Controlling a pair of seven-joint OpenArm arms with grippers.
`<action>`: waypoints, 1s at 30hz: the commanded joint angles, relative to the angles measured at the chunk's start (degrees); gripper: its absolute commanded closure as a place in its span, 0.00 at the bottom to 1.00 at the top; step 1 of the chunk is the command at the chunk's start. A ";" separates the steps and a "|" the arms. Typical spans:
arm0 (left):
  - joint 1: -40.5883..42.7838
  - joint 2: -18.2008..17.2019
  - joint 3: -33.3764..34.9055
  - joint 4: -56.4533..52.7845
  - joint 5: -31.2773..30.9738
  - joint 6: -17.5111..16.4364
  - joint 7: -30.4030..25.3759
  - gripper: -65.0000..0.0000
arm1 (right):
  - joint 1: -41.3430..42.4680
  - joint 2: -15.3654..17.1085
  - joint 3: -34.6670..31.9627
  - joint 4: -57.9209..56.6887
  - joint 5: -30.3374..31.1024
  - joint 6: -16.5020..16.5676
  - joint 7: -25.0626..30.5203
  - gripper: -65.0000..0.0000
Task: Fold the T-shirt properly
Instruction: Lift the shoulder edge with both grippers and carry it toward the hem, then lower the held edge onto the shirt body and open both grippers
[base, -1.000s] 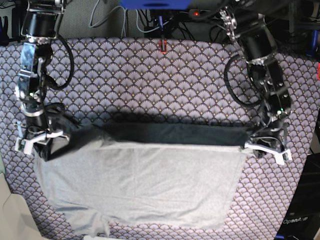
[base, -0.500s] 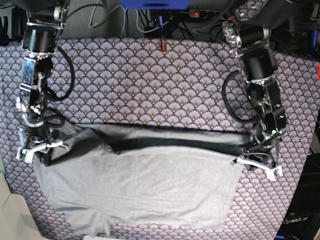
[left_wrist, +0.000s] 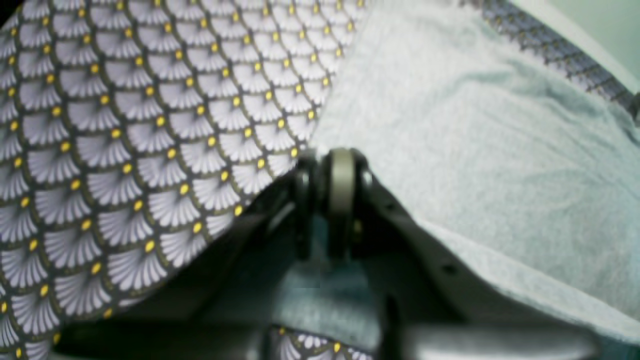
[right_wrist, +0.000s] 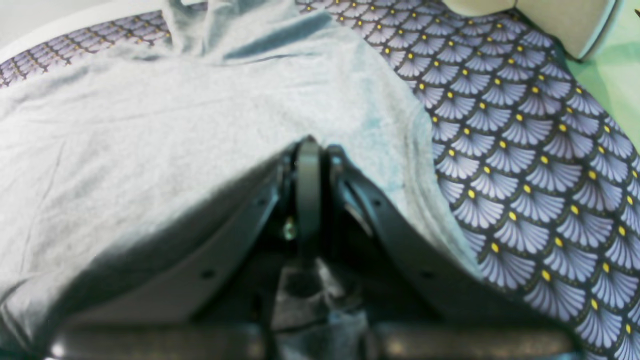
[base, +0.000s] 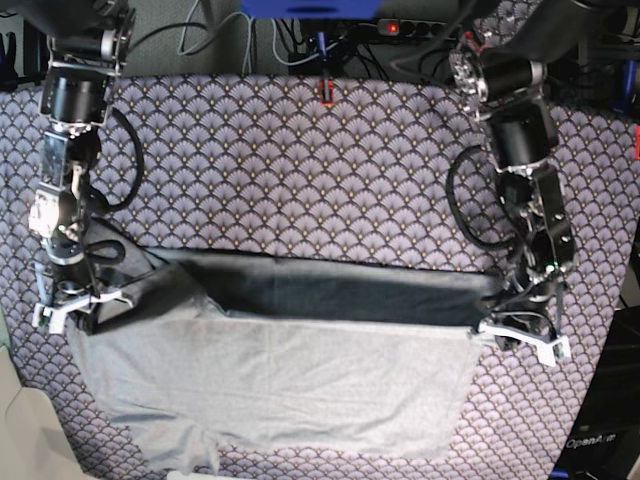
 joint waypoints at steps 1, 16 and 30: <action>-1.63 -0.41 0.10 1.15 -0.37 -0.13 -1.27 0.94 | 1.53 0.84 0.21 1.07 0.24 0.21 1.91 1.00; -2.86 -0.23 0.10 1.07 -0.37 -0.13 -0.74 0.94 | 1.10 0.84 0.21 1.07 0.15 0.21 1.83 1.00; -6.20 -0.67 0.10 -6.85 -0.37 -0.13 -1.27 0.93 | 1.10 0.84 0.21 0.98 0.15 0.21 1.56 1.00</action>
